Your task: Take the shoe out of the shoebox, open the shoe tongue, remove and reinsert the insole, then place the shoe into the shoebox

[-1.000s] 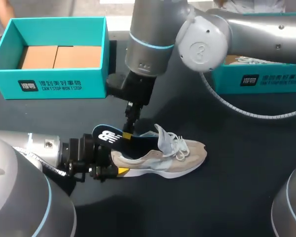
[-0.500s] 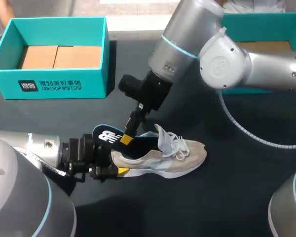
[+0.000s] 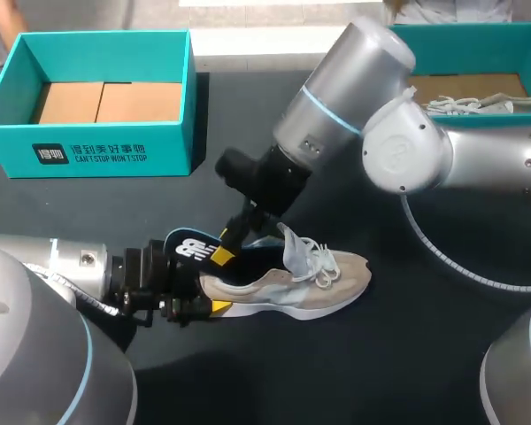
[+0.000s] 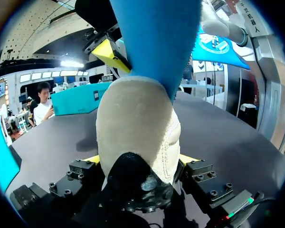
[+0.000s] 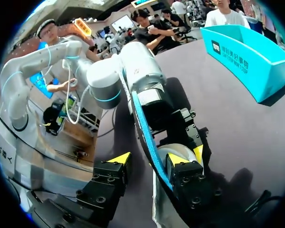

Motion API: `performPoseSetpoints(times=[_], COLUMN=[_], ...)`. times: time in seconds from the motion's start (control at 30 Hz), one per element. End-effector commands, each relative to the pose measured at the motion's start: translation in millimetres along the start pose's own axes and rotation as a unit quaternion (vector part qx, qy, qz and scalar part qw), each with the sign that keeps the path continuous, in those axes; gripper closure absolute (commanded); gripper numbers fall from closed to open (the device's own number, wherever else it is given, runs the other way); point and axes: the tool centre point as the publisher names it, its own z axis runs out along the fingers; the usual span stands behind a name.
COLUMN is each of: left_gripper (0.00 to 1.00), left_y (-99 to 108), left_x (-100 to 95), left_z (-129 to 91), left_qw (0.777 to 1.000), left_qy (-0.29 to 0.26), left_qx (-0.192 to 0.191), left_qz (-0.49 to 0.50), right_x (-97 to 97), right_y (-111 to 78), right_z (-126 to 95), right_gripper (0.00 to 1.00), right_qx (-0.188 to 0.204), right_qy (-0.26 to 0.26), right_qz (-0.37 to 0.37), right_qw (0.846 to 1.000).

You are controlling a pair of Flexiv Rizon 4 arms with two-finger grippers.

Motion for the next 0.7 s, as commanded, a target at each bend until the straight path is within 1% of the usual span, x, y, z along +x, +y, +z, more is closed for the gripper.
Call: performPoseSetpoints(times=[0.03, 0.17, 0.27, 0.47, 0.53, 0.57, 0.6, 0.7], left_gripper=[1.0, 1.0, 1.0, 1.0, 1.0, 1.0, 1.0, 1.0], left_y=[1.7, 1.7, 1.7, 1.7, 1.7, 1.7, 1.7, 1.7], left_x=[1.2, 1.2, 1.2, 1.2, 1.2, 1.2, 1.2, 1.2], left_z=[0.7, 0.7, 0.7, 0.7, 0.7, 0.7, 0.7, 0.7], left_qw=[1.0, 1.0, 1.0, 1.0, 1.0, 1.0, 1.0, 1.0], left_qy=[-0.001, -0.001, -0.001, -0.001, -0.001, -0.001, -0.001, -0.001], left_qx=[-0.001, -0.001, -0.001, -0.001, -0.001, -0.001, -0.001, -0.001], left_qz=[0.0, 0.0, 0.0, 0.0, 0.0, 0.0, 0.0, 0.0], right_x=[-5.7, -8.6, -10.9, -12.5, -12.2, -12.1, -11.7, -9.2], right_y=[1.0, 0.0, -0.4, -0.1, 0.3, 0.2, 0.4, 2.9], right_z=[12.6, 14.6, 14.9, 18.7, 20.3, 20.7, 21.1, 20.4], right_gripper=[0.56, 0.59, 0.59, 0.65, 0.76, 0.93, 1.0, 1.0], right_qx=[-0.002, 0.003, 0.006, 0.017, 0.023, 0.027, 0.031, 0.034], right_qy=[0.01, 0.01, 0.009, 0.02, 0.023, 0.026, 0.028, 0.034], right_qz=[-0.003, -0.003, -0.004, -0.013, -0.016, -0.019, -0.023, -0.035], right_qw=[1.0, 1.0, 1.0, 1.0, 0.999, 0.999, 0.999, 0.998])
